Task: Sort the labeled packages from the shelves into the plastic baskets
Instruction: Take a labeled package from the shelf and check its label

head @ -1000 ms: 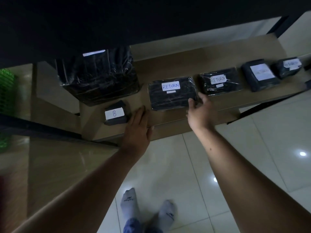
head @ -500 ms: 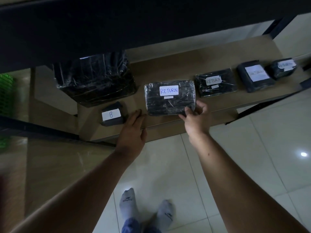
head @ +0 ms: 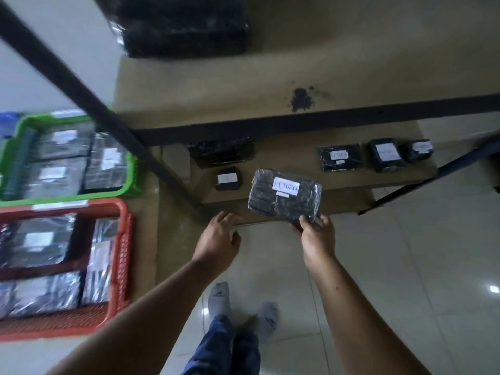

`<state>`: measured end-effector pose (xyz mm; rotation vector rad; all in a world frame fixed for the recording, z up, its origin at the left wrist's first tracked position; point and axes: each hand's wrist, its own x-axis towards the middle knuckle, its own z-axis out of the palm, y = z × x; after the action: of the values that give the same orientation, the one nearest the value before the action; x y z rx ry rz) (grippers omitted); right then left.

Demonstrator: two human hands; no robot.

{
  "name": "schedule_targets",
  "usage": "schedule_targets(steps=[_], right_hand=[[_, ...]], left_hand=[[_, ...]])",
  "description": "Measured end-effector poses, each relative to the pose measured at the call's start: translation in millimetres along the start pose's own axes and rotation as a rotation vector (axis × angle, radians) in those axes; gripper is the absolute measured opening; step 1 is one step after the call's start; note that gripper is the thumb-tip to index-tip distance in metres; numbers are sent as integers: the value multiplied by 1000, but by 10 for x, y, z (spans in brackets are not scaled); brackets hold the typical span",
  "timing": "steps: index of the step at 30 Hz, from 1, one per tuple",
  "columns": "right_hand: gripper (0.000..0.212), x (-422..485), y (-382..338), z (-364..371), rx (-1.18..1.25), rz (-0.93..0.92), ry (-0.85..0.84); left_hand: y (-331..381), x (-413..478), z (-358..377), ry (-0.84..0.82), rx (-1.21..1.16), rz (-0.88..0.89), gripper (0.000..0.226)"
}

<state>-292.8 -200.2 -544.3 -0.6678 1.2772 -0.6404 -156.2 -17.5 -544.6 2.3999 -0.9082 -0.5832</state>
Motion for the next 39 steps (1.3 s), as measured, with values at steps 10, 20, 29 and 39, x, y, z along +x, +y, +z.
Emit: schedule_targets(steps=[10,20,29,39], right_hand=[[23,-1605,132,511,10,76,-155],[31,-2930,712,1620,-62,82,-284],[34,-4480,1994,2621,-200,99,-375],[29,-5446,2898,3694,-425,91,-512]], left_hand=[[-268,-1173,-1149,159,-93,-63,42],[-1598,-2192,-2311,347,-221,-120,33],[-3296,-3476,-3361,431,-185,-178,32],[-4468,-4157,-3880,502,-268,-348,33]])
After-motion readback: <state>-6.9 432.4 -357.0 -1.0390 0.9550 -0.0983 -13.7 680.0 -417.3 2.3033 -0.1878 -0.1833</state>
